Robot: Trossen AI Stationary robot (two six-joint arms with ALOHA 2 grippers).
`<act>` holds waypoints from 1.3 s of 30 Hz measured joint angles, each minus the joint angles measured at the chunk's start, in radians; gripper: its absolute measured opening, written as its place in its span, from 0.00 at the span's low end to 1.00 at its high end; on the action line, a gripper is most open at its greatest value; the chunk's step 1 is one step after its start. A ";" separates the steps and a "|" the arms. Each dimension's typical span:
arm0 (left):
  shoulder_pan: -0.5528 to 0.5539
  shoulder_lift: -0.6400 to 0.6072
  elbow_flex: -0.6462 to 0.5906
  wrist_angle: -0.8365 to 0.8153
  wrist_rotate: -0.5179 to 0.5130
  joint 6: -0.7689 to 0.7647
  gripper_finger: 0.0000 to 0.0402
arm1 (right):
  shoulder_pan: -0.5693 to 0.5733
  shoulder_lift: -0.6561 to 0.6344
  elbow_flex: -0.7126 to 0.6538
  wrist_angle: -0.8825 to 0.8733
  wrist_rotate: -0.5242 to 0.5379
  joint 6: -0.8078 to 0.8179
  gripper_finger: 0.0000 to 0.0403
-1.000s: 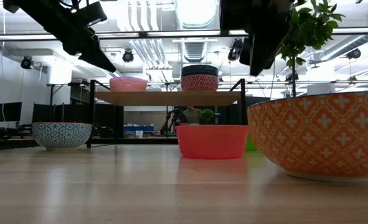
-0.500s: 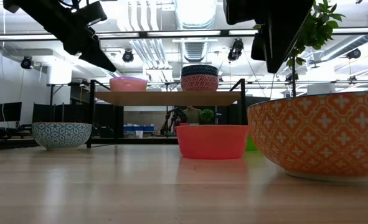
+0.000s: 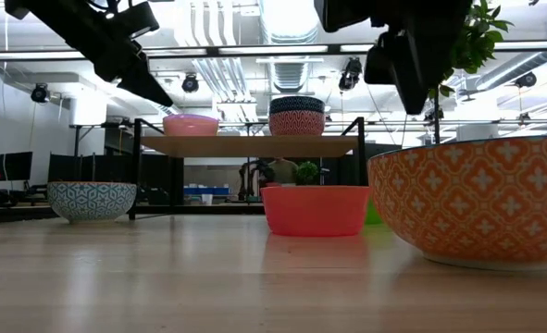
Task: Place and stack bowls onto a shelf
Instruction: Stack the light blue patterned bowl on top of the yellow patterned bowl on the shelf
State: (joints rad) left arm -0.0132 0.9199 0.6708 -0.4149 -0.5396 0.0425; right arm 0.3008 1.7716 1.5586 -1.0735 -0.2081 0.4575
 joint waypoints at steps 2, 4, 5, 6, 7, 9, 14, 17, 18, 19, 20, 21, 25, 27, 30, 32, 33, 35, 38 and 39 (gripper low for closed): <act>0.000 0.000 0.000 0.000 0.000 0.000 0.09 | 0.008 0.015 0.002 -0.003 0.000 0.000 0.42; 0.000 0.000 0.000 0.000 0.000 0.000 0.09 | 0.015 0.024 0.000 -0.002 0.016 0.001 0.42; 0.000 0.000 0.000 0.000 0.000 0.000 0.09 | 0.018 0.029 -0.001 -0.003 0.026 0.001 0.42; 0.000 0.000 0.000 0.000 0.000 0.000 0.09 | 0.020 0.033 -0.004 -0.004 0.029 0.000 0.42; 0.000 0.000 0.000 0.000 0.000 0.000 0.09 | 0.022 0.039 -0.006 -0.004 0.029 -0.001 0.42; 0.000 0.000 0.000 0.000 0.000 0.000 0.09 | 0.024 0.048 -0.008 -0.004 0.031 -0.001 0.42; 0.000 0.000 0.000 0.000 0.000 0.000 0.09 | 0.022 0.070 -0.011 -0.001 0.108 -0.017 0.42; 0.000 0.000 0.000 0.000 0.000 0.000 0.09 | 0.022 0.093 -0.017 0.000 0.122 -0.036 0.42; 0.000 0.000 0.000 0.000 0.000 0.000 0.09 | 0.022 0.098 -0.019 0.002 0.122 -0.041 0.42; 0.000 0.000 0.000 0.000 0.000 0.000 0.09 | 0.022 0.103 -0.022 0.007 0.122 -0.048 0.42; 0.000 0.000 0.000 0.000 0.001 0.000 0.09 | 0.022 0.110 -0.024 0.013 0.122 -0.050 0.42; 0.000 0.000 0.000 0.001 0.000 0.000 0.09 | 0.022 0.114 -0.024 0.018 0.122 -0.052 0.42; 0.000 0.000 0.000 0.002 0.001 0.000 0.09 | 0.022 0.140 -0.028 0.037 0.123 -0.062 0.42; 0.000 0.001 0.000 0.003 0.001 0.000 0.09 | 0.022 0.144 -0.028 0.052 0.122 -0.067 0.41; 0.000 0.002 0.000 0.003 0.001 0.000 0.09 | 0.022 0.144 -0.039 0.079 0.103 -0.075 0.36; 0.000 0.002 0.000 0.002 0.001 0.000 0.09 | 0.022 0.144 -0.047 0.082 0.102 -0.075 0.31; 0.000 0.002 0.000 0.003 0.001 0.000 0.09 | 0.022 0.144 -0.048 0.082 0.100 -0.075 0.28; 0.000 0.002 0.000 0.002 0.001 0.000 0.09 | 0.022 0.142 -0.048 0.086 0.094 -0.074 0.20; 0.000 0.002 0.000 0.002 0.001 0.000 0.09 | 0.021 0.141 -0.048 0.084 0.081 -0.076 0.08; 0.000 0.002 0.000 0.003 0.001 0.000 0.09 | 0.019 0.141 -0.048 0.082 0.068 -0.080 0.05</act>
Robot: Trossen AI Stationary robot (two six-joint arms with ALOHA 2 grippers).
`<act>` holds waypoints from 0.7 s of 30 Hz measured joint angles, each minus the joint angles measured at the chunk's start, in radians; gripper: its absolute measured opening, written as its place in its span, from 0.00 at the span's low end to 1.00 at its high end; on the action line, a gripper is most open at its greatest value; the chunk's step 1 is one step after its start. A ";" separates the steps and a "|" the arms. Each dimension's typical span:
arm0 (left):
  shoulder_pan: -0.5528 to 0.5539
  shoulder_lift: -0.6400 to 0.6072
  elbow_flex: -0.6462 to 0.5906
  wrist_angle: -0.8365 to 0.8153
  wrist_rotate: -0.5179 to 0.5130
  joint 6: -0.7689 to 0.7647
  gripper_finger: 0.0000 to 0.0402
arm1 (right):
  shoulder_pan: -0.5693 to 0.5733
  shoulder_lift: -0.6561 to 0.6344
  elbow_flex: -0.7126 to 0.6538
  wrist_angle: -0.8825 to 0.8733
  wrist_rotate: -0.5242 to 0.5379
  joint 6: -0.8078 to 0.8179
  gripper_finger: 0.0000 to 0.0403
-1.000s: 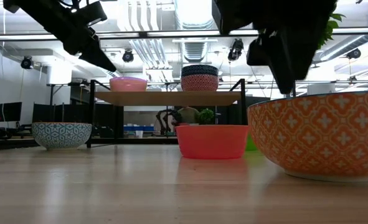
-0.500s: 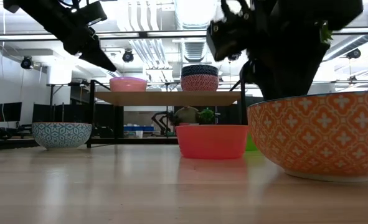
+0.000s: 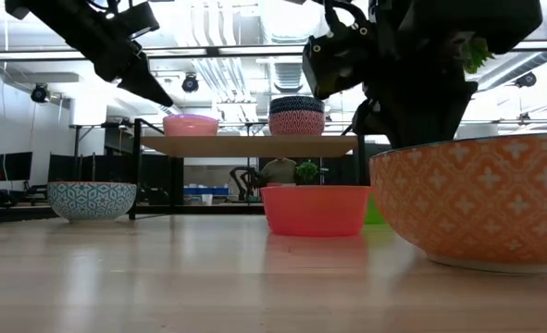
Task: Place and stack bowls onto a shelf
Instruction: Stack the light blue patterned bowl on top of the yellow patterned bowl on the shelf
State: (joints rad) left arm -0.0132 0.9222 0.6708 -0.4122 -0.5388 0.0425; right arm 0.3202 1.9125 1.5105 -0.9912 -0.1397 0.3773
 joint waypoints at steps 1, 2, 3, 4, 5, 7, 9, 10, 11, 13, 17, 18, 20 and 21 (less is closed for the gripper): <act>0.000 0.000 0.000 0.000 0.000 0.000 0.09 | 0.000 0.000 0.000 -0.003 -0.011 0.003 0.04; 0.000 0.000 0.000 0.000 0.000 0.000 0.09 | -0.003 -0.001 0.000 0.007 -0.018 0.004 0.04; 0.000 0.000 0.000 0.000 0.000 0.000 0.09 | -0.005 -0.002 0.000 0.005 -0.034 0.002 0.04; 0.000 0.000 0.000 0.000 0.000 0.000 0.09 | -0.009 -0.003 0.000 0.001 -0.049 0.001 0.03; 0.000 0.000 0.000 0.002 0.000 0.000 0.09 | -0.014 -0.007 -0.001 -0.008 -0.067 -0.002 0.03; 0.000 0.000 0.000 0.006 0.000 0.000 0.09 | -0.030 -0.019 -0.003 -0.008 -0.112 -0.013 0.03; 0.000 0.000 0.000 0.017 0.000 0.002 0.09 | -0.055 -0.036 0.003 0.001 -0.168 -0.020 0.03; 0.000 0.000 0.000 0.018 0.000 0.003 0.09 | -0.069 -0.045 0.007 0.004 -0.198 -0.022 0.03; 0.000 0.000 0.000 0.018 0.000 0.003 0.09 | -0.084 -0.053 0.015 0.006 -0.223 -0.023 0.03; 0.000 0.000 0.000 0.018 0.000 0.003 0.09 | -0.114 -0.068 0.041 0.007 -0.250 -0.033 0.03; 0.000 0.000 0.000 0.019 0.000 0.011 0.09 | -0.175 -0.100 0.130 0.007 -0.253 -0.099 0.03; 0.000 0.000 0.000 0.020 0.000 0.015 0.09 | -0.193 -0.106 0.159 0.008 -0.252 -0.117 0.03; 0.000 0.000 0.000 0.024 0.000 0.017 0.09 | -0.228 -0.108 0.236 0.002 -0.233 -0.155 0.03; 0.000 0.000 0.000 0.028 0.000 0.018 0.09 | -0.245 -0.108 0.276 0.001 -0.215 -0.172 0.03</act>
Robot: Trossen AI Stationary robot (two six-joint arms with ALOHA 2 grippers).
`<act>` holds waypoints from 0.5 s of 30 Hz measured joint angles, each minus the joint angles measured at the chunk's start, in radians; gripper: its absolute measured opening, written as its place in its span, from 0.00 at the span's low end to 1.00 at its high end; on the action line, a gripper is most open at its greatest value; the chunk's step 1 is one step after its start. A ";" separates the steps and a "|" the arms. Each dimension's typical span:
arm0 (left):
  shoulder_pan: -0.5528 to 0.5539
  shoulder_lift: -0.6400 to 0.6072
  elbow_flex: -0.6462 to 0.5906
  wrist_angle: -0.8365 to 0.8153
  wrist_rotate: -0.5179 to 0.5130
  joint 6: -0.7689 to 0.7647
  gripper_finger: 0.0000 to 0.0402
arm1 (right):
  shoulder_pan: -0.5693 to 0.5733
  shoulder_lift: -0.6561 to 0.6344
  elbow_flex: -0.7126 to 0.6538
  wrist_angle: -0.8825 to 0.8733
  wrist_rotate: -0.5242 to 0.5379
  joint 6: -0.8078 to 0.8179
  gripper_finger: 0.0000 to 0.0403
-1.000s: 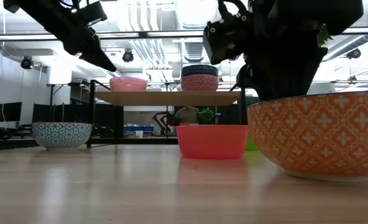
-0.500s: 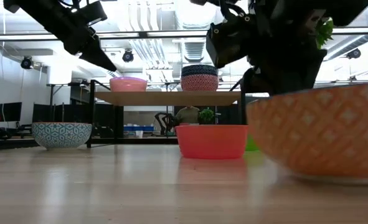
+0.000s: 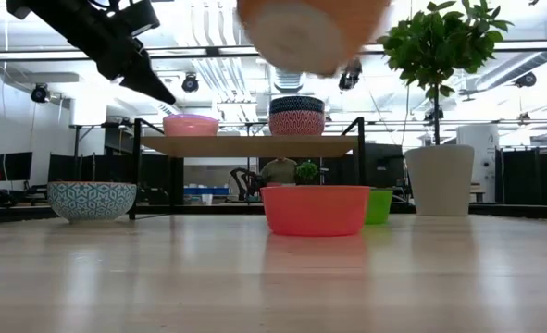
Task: Place and stack bowls onto a shelf
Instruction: Stack the light blue patterned bowl on top of the yellow patterned bowl on the shelf
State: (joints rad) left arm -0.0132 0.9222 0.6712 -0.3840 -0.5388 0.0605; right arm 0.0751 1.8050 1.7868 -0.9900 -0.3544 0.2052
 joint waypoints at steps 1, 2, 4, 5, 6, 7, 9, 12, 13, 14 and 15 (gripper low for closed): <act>0.000 0.000 0.000 0.000 0.000 0.000 0.09 | -0.018 0.000 0.042 0.000 0.023 -0.019 0.03; 0.000 0.000 0.000 0.001 0.000 0.000 0.09 | -0.035 0.000 0.084 -0.001 0.050 -0.032 0.03; 0.000 0.000 0.000 0.001 0.000 0.001 0.09 | -0.073 0.000 0.169 -0.005 0.120 -0.046 0.03; 0.000 0.000 0.000 0.001 0.000 0.001 0.09 | -0.092 0.000 0.209 -0.011 0.153 -0.051 0.03; 0.000 0.000 0.000 0.002 0.000 0.001 0.09 | -0.115 0.000 0.248 -0.022 0.181 -0.053 0.03; 0.000 0.000 0.000 0.001 0.000 0.001 0.09 | -0.138 0.001 0.284 -0.034 0.210 -0.052 0.03; 0.000 0.000 0.000 0.001 0.000 0.001 0.09 | -0.183 0.001 0.352 -0.067 0.298 -0.007 0.03; 0.000 0.000 0.000 0.001 0.000 0.006 0.09 | -0.262 0.003 0.458 -0.152 0.423 0.037 0.03; 0.000 0.000 0.000 0.001 0.000 0.006 0.09 | -0.291 0.003 0.489 -0.191 0.452 0.046 0.03; 0.000 0.000 0.000 0.002 0.000 0.006 0.09 | -0.323 0.003 0.516 -0.225 0.471 0.060 0.03; 0.000 0.000 0.000 0.002 0.000 0.006 0.09 | -0.355 0.003 0.541 -0.257 0.484 0.069 0.03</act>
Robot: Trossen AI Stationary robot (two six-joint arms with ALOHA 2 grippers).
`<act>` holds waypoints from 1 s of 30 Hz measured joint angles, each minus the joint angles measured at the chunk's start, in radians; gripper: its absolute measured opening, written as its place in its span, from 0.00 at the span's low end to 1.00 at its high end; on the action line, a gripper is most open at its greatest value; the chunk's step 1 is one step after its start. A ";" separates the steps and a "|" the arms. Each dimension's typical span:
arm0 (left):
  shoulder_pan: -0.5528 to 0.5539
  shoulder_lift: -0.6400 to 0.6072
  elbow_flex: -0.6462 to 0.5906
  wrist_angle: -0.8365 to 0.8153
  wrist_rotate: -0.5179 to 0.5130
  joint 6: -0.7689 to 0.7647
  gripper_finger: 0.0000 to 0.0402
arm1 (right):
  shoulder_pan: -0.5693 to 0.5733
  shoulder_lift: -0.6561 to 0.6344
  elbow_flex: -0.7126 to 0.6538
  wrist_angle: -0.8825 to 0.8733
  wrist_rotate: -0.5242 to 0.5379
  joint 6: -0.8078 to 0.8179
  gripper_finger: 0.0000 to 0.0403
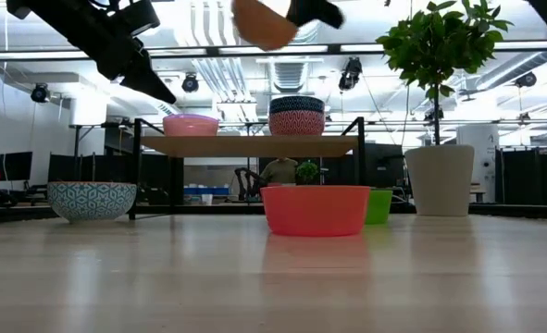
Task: Place and stack bowls onto a shelf
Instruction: Stack the light blue patterned bowl on top of the yellow patterned bowl on the shelf
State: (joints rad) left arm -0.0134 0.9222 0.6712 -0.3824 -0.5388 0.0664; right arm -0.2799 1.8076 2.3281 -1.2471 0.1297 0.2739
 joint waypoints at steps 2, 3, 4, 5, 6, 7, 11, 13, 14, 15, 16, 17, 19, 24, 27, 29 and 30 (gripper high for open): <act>0.000 0.000 0.000 0.000 0.000 0.003 0.09 | -0.065 0.000 0.029 -0.054 0.016 0.004 0.03; 0.000 0.000 0.000 0.000 0.000 0.003 0.09 | -0.094 -0.002 0.029 -0.072 0.026 0.005 0.03; 0.000 0.000 0.000 0.000 0.000 0.003 0.09 | -0.123 -0.004 0.026 -0.081 0.032 0.004 0.03; 0.000 0.000 0.000 0.000 0.000 0.003 0.09 | -0.152 -0.004 0.025 -0.083 0.031 0.004 0.03; 0.000 0.000 0.000 0.000 0.000 0.003 0.09 | -0.178 -0.002 0.025 -0.082 0.027 0.004 0.03; 0.000 0.000 0.000 0.000 0.000 0.003 0.09 | -0.199 0.003 0.025 -0.083 0.028 0.000 0.03; 0.000 0.000 0.000 0.000 0.000 0.003 0.09 | -0.264 0.026 0.025 -0.083 -0.018 -0.023 0.03; 0.000 0.000 0.000 0.000 0.000 0.003 0.09 | -0.278 0.041 0.025 -0.082 -0.027 -0.034 0.03; 0.000 0.000 0.000 0.000 0.000 0.004 0.09 | -0.284 0.047 0.025 -0.083 -0.031 -0.041 0.03; 0.000 0.000 0.000 0.000 0.000 0.008 0.09 | -0.286 0.055 0.025 -0.082 -0.030 -0.045 0.03; 0.000 0.000 0.000 0.000 0.000 0.010 0.09 | -0.289 0.061 0.025 -0.082 -0.030 -0.048 0.03; 0.000 0.000 0.000 0.000 0.000 0.011 0.09 | -0.292 0.068 0.025 -0.081 -0.033 -0.051 0.03; 0.000 0.000 0.000 0.000 0.000 0.011 0.09 | -0.292 0.083 0.025 -0.080 -0.034 -0.057 0.03; 0.000 0.000 0.000 0.000 0.000 0.011 0.09 | -0.294 0.109 0.024 -0.080 -0.033 -0.063 0.03; 0.000 0.000 0.000 0.000 0.000 0.011 0.09 | -0.296 0.120 0.024 -0.079 -0.033 -0.073 0.03; 0.000 0.000 0.000 0.000 0.000 0.011 0.09 | -0.297 0.127 0.024 -0.080 -0.033 -0.084 0.03; 0.000 0.000 0.000 0.000 0.000 0.011 0.09 | -0.297 0.129 0.024 -0.080 -0.031 -0.088 0.03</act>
State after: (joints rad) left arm -0.0134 0.9222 0.6712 -0.3822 -0.5389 0.0774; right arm -0.5766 1.9364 2.3520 -1.3266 0.0987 0.1859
